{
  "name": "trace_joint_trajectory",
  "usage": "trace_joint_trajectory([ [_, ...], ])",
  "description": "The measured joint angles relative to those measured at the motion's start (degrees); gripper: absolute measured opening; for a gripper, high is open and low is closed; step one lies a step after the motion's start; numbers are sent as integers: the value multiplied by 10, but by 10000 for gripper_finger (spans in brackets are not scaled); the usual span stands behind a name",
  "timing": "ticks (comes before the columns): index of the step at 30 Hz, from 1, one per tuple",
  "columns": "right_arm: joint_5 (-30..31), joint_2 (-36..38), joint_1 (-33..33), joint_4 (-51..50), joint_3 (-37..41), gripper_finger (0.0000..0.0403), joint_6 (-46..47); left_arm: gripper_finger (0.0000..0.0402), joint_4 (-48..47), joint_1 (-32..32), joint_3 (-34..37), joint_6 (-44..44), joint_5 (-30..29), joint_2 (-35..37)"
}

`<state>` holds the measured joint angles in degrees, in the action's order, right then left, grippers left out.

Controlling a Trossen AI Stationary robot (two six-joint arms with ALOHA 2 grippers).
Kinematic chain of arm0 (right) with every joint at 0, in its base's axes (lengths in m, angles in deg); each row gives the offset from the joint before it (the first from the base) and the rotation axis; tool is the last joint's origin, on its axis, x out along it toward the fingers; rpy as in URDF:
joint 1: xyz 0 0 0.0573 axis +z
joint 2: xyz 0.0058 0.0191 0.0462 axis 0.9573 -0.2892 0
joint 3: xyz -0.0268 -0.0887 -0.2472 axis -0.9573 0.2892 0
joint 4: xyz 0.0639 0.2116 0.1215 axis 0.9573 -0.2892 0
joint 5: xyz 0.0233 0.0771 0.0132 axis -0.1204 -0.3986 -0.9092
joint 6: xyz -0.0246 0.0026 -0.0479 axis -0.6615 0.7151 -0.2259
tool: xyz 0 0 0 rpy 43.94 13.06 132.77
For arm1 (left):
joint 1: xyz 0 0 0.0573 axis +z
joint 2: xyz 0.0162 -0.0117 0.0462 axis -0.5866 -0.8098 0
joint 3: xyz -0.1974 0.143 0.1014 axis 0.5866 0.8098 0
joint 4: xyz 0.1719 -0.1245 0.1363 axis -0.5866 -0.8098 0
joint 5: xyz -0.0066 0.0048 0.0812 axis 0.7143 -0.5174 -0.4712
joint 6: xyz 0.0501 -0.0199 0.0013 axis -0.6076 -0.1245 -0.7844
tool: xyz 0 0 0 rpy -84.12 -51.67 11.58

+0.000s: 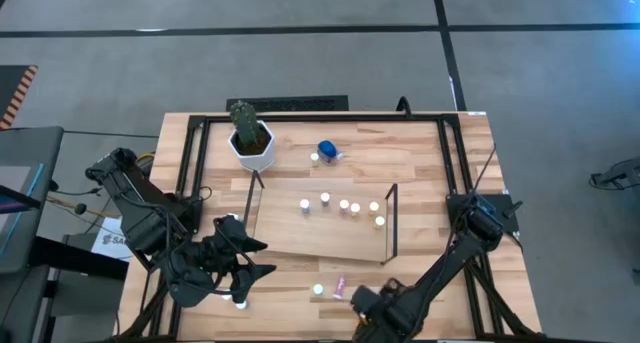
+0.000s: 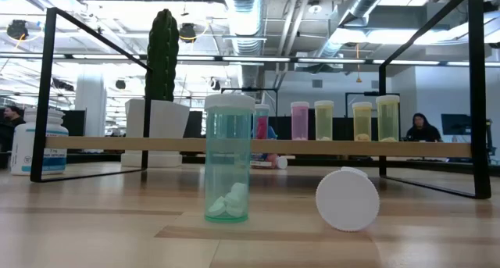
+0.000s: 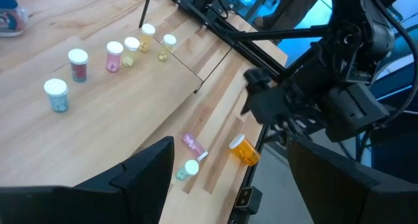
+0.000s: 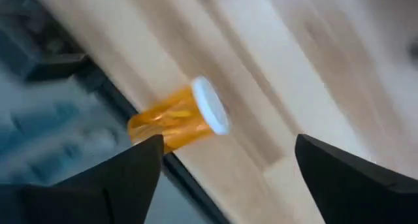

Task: Pick and place medicine bottles onto shelf by color
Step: Put the large orange pill bottle on the shelf

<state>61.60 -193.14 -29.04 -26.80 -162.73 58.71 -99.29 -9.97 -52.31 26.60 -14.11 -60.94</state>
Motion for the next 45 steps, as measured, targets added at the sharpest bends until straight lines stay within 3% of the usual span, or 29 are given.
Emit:
trace_joint_trajectory([
  [4,4,0,17,60,0,378,151,281,0,0,0,0,0,0],
  [11,2,-2,19,86,0,372,211,281,-14,8,0,-41,12,0],
  [23,55,-2,50,83,0,370,506,281,-48,9,0,-58,19,0],
  [33,43,-57,40,125,0,370,519,281,-48,9,0,-86,36,0],
  [45,32,-60,37,95,2,369,520,281,-47,9,0,-86,40,0],
])
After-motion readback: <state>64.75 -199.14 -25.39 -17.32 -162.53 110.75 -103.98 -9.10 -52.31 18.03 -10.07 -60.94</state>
